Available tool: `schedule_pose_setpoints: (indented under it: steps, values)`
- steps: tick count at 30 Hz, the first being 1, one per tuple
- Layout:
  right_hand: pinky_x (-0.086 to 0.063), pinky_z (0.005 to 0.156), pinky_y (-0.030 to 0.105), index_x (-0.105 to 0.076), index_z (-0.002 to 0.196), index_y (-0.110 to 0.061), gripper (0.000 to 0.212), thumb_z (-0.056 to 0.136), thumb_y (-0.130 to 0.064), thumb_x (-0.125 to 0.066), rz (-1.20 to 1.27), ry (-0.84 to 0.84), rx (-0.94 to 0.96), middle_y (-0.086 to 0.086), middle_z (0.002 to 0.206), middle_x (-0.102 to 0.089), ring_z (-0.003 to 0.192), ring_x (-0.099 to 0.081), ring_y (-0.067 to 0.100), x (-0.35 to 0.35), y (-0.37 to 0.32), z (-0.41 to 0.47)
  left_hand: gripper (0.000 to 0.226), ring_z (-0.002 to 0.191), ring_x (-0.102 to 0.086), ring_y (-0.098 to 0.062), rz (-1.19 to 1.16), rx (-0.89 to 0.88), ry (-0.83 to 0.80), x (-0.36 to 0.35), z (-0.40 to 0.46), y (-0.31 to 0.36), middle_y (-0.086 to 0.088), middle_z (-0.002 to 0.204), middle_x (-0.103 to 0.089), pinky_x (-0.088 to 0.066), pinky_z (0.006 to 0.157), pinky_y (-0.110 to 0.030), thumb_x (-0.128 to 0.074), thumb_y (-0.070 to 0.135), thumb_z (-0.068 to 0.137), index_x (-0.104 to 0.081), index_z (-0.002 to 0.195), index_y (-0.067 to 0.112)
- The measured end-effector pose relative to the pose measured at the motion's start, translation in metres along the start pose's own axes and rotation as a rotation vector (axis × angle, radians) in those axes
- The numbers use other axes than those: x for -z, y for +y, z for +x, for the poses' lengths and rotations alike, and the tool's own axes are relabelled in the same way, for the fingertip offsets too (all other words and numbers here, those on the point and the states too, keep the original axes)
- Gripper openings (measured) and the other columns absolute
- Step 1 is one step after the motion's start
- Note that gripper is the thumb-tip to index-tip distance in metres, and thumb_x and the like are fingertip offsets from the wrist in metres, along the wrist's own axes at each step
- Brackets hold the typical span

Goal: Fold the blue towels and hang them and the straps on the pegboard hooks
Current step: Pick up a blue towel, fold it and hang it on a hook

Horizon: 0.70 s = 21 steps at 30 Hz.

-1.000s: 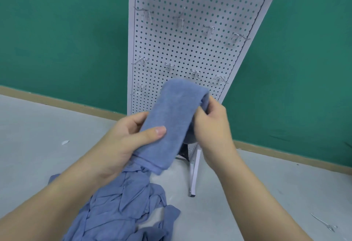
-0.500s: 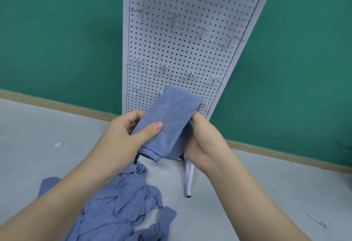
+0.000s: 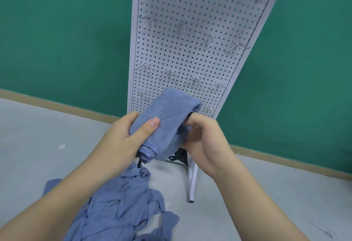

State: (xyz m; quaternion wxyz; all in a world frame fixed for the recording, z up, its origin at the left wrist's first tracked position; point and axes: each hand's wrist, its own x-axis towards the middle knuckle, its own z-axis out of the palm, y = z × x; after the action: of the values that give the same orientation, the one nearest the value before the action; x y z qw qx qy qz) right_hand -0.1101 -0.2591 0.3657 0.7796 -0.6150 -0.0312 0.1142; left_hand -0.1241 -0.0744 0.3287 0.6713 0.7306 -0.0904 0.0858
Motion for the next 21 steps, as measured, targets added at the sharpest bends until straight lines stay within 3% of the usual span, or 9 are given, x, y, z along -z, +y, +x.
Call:
schedule_pose_setpoints:
  steps: [4, 8, 11, 14, 18, 21]
  values:
    - [-0.043, 0.11, 0.052, -0.07, 0.12, -0.016, 0.043, 0.082, -0.034, -0.058, 0.018, -0.073, -0.009, 0.006, 0.123, -0.074, 0.118, -0.066, 0.027, -0.003, 0.0, -0.001, 0.068, 0.062, -0.061, -0.007, 0.07, -0.019, 0.03, 0.002, 0.0, -0.002, 0.004, 0.073, -0.066, -0.049, 0.056, -0.02, -0.054, 0.076, 0.074, -0.063, 0.094, 0.011]
    - [-0.041, 0.116, 0.057, -0.063, 0.134, -0.02, 0.059, 0.084, -0.051, -0.066, -0.052, -0.063, -0.076, 0.006, 0.129, -0.073, 0.125, -0.066, 0.027, -0.011, 0.005, 0.001, 0.064, 0.063, -0.059, -0.014, 0.2, 0.051, 0.031, -0.004, -0.002, -0.008, 0.004, 0.073, -0.065, -0.05, 0.063, -0.036, -0.057, 0.078, 0.084, -0.059, 0.09, 0.014]
    - [-0.043, 0.115, 0.055, -0.064, 0.133, -0.018, 0.056, 0.086, -0.048, -0.071, -0.056, -0.072, -0.101, 0.008, 0.127, -0.073, 0.123, -0.067, 0.028, -0.013, 0.005, -0.001, 0.059, 0.066, -0.058, -0.02, 0.307, 0.108, 0.022, -0.001, -0.001, -0.006, -0.008, 0.081, -0.066, -0.047, 0.061, -0.037, -0.056, 0.068, 0.084, -0.058, 0.095, 0.01]
    - [-0.052, 0.107, 0.05, -0.065, 0.13, -0.013, 0.055, 0.086, -0.043, -0.077, -0.004, 0.043, -0.106, 0.01, 0.119, -0.076, 0.114, -0.072, 0.027, -0.015, 0.009, -0.001, 0.045, 0.063, -0.056, -0.008, 0.404, 0.08, 0.011, -0.001, -0.005, -0.002, -0.003, 0.075, -0.063, -0.042, 0.059, -0.025, -0.07, 0.054, 0.087, -0.054, 0.086, 0.011]
    - [-0.054, 0.103, 0.055, -0.068, 0.121, -0.006, 0.036, 0.093, -0.026, -0.075, 0.024, 0.184, -0.094, 0.013, 0.113, -0.077, 0.108, -0.074, 0.031, -0.014, 0.011, 0.001, 0.055, 0.072, -0.061, -0.016, 0.503, 0.081, -0.043, -0.005, -0.008, -0.005, -0.002, 0.081, -0.066, -0.05, 0.07, -0.039, -0.077, 0.062, 0.08, -0.054, 0.086, 0.013]
    - [-0.054, 0.103, 0.057, -0.068, 0.122, -0.003, 0.035, 0.093, -0.022, -0.075, 0.016, 0.191, -0.039, 0.015, 0.116, -0.076, 0.11, -0.073, 0.033, -0.013, 0.012, 0.002, 0.066, 0.06, -0.048, -0.013, 0.424, 0.132, -0.021, -0.003, -0.006, -0.002, 0.001, 0.07, -0.056, -0.038, 0.058, -0.032, -0.084, 0.063, 0.071, -0.049, 0.082, 0.007]
